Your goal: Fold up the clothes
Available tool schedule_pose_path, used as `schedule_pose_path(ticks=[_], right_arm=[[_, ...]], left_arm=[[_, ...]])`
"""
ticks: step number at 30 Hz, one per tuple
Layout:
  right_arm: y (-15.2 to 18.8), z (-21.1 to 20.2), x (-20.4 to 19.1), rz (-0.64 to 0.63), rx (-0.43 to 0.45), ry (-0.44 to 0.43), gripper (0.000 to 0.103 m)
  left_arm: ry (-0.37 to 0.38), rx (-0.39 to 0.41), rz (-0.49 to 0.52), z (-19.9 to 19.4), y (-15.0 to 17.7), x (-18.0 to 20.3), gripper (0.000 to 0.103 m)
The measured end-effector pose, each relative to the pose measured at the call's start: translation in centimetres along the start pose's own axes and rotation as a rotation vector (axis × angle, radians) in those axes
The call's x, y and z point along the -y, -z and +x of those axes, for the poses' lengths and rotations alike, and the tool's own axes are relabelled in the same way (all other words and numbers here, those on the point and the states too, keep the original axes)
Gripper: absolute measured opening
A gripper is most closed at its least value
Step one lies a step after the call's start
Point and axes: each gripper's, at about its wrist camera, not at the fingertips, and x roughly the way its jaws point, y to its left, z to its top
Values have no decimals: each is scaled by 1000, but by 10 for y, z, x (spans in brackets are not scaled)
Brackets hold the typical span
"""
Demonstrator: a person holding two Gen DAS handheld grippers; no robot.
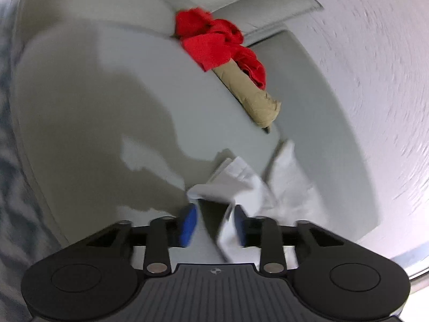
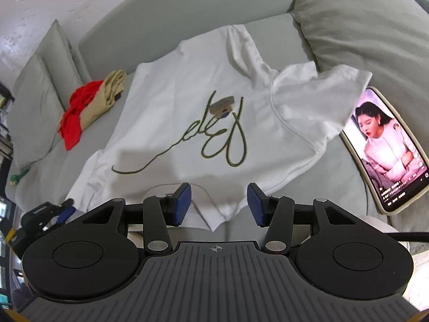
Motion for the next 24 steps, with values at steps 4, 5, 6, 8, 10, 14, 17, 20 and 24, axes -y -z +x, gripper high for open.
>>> schedule_pose_path(ticks=[4,5,6,8,10,14,17,20,24], right_arm=[[0,3,-1,5,-10,-3,53],[0,3,-2,-2,-9,-3,53],[0,2,-3,-8,-8,-3,53],[-1,2,-4,-18,-8,1,53],[-1,2,-4,-18,-8,4,53],[-2,4,-2,-10,-13,14,53],[-1,5,-3,-14,-18,20,53],[0,6,-4,-21,-18,24,53],[-1,6,-1,-14,-17,27,53]], left_arm=[[83,-27,-223,18,-3,-15,46],[90,-24,-258,25,-3,-15,46],[98,-15,-285,30,-3,-16,45],[106,4,-316,39,-5,-13,45],[104,13,-319,46,-9,-7,45],[95,-13,-266,68,-25,7,43],[59,-67,-220,90,-33,13,31],[30,-73,-165,92,-33,14,4],[-27,67,-3,61,-27,26,1]])
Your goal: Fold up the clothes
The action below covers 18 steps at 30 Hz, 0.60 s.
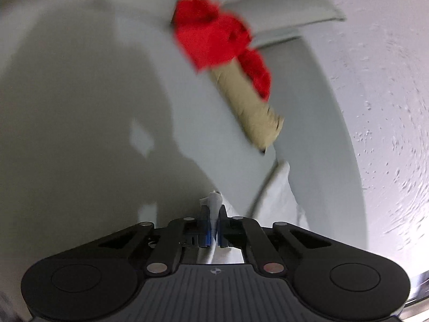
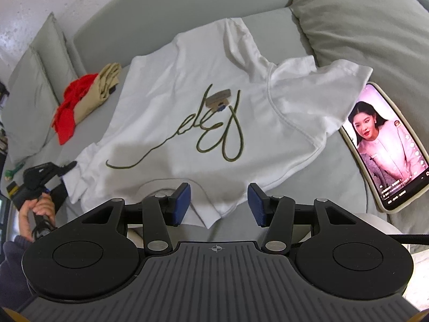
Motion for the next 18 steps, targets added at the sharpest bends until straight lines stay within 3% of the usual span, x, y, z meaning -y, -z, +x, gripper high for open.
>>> schedule_pose_path(ticks=[4,7,8,11,14,18], right_arm=[[0,6,2,8,-10,5,53],[2,12,0,0,-27,10,54],[2,13,0,-1,-31,9,55],[3,9,0,-2,-25,-7,56],[2,2,8,31,-7,-21,58],[3,-7,18,84,24,-39,58]], left_arm=[[-71,139,119,-28,7,8,0],[-161,162,150,-32,9,0,2],[-176,141,139,-31,9,-3,2],[-195,105,133,-38,11,-9,19],[-212,44,159,-59,18,-7,22],[-115,-232,207,-81,47,9,24]])
